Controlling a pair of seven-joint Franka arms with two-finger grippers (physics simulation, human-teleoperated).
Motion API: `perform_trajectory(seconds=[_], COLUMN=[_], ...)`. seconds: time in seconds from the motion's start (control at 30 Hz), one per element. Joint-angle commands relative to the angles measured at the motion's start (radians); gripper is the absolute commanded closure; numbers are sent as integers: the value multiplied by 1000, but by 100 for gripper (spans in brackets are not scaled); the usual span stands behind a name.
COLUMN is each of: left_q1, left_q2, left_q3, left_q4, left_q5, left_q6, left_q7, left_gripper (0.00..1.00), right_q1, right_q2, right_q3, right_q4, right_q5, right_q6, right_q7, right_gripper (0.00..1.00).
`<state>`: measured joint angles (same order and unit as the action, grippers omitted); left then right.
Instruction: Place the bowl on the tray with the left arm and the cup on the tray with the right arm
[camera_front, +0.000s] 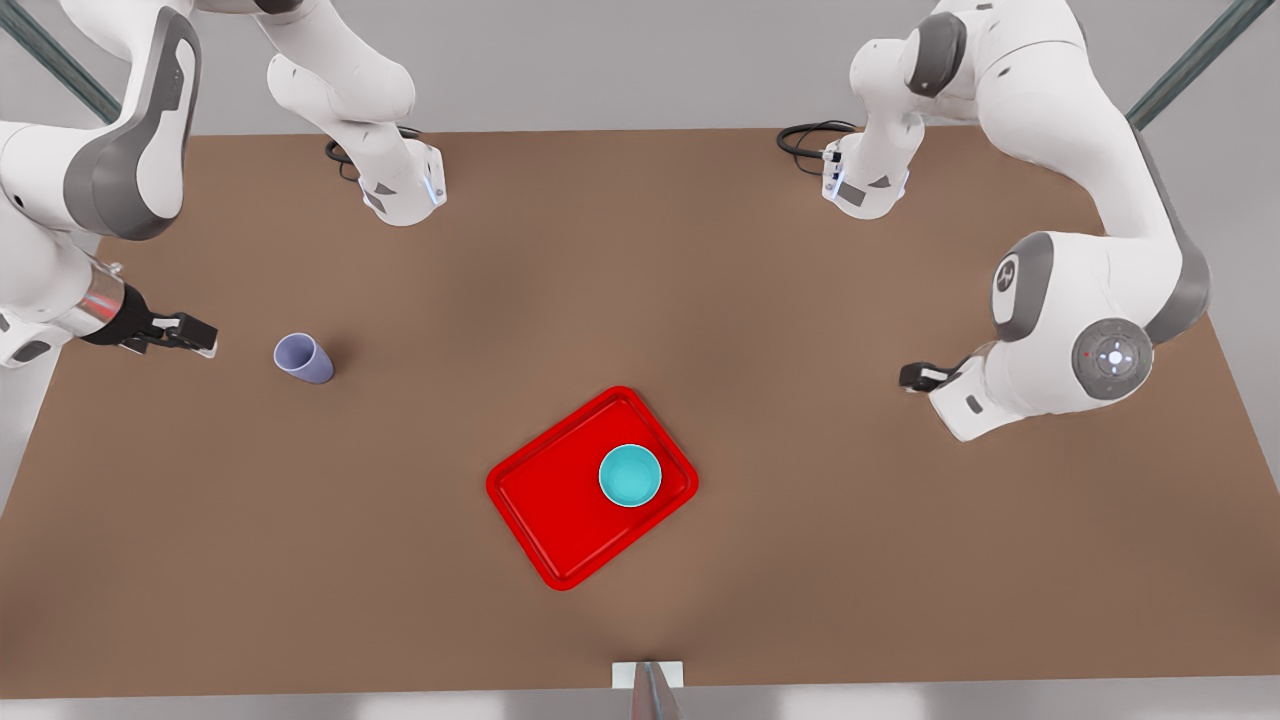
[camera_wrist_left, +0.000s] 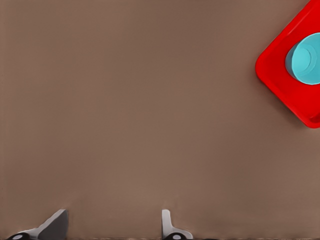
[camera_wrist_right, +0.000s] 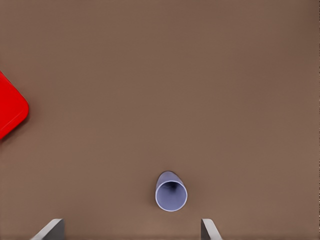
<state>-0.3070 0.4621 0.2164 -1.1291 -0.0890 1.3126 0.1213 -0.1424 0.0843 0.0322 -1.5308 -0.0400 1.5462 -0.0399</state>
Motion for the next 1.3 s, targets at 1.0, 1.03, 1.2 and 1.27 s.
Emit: perform_trajectory(seconds=[1.0,1.03,1.2,1.27], left_q1=[32,32,31,31], left_q2=[-177,-172,-172,-172], left_q3=[-32,-32,-32,-32], left_q4=[-296,-296,-296,-296], left_q5=[46,46,46,46], left_q6=[31,31,27,27], left_q7=[-23,-23,-25,-25], left_gripper=[0,0,0,0], right_q1=[-37,-39,-94,-131], right_q2=[-83,-60,-58,-63], right_q3=[-21,-23,-25,-25], right_q4=[-540,-546,-643,-683], right_q5=[45,45,45,45], right_q6=[267,298,396,437], right_q7=[-5,-6,-23,-80], right_gripper=[0,0,0,0])
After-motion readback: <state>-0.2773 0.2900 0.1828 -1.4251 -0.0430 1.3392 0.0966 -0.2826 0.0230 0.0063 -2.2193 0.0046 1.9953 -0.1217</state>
